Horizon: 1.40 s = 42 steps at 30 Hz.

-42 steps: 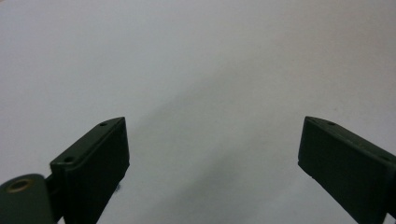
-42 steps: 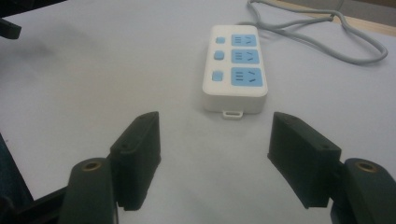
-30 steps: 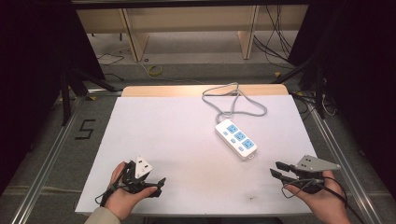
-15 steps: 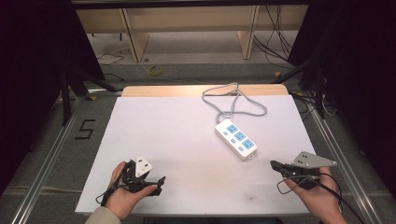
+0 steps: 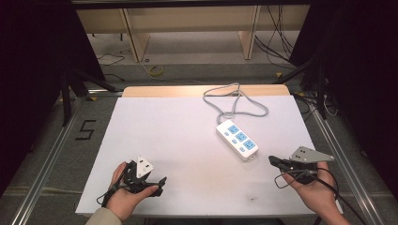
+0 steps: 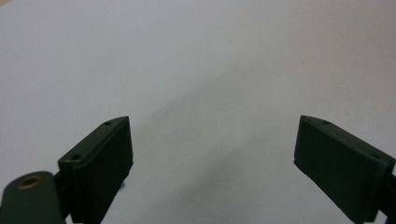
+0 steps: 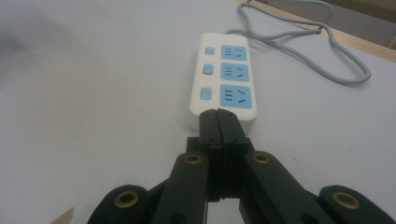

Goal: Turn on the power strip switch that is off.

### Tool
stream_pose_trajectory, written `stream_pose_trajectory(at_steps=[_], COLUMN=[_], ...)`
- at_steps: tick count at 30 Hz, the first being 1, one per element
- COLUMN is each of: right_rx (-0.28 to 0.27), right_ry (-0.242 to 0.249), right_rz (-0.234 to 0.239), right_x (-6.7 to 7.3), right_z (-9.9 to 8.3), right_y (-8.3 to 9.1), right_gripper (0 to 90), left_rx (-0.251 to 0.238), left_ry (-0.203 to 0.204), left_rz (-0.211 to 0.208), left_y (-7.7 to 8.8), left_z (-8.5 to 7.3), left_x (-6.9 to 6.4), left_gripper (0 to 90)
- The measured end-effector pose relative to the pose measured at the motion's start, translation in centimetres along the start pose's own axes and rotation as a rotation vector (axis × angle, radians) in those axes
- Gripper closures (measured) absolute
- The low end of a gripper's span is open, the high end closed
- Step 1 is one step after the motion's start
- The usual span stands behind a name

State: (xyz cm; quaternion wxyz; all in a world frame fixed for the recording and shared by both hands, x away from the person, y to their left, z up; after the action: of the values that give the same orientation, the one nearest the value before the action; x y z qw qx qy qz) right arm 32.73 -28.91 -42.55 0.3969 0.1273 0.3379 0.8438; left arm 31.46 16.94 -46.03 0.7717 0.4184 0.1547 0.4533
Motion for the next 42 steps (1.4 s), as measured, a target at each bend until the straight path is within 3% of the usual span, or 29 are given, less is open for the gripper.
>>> stream_pose_trajectory(at_steps=[42], right_rx=[0.013], right_ry=[0.002], right_rz=[0.010], right_x=[-0.1], right_z=[3.2], right_y=[-2.6], right_gripper=[90.0], left_rx=[-0.006], left_ry=[-0.001], left_rz=[-0.004], left_y=[0.0], left_z=[0.1], left_x=[-0.1], left_gripper=[11.4])
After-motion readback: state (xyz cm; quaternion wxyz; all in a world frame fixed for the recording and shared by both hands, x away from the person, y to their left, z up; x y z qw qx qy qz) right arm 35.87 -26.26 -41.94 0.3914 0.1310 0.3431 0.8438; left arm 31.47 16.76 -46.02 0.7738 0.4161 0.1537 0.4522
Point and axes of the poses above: each handheld gripper's, and its own axes: y roughly backward along the jaws, z roughly out of its top, x roughly to its left, the point moved 1 cm from there along -y, roughly forward along the jaws, and after that the axes turned 9 degrees about x, right-handed, at the moved point
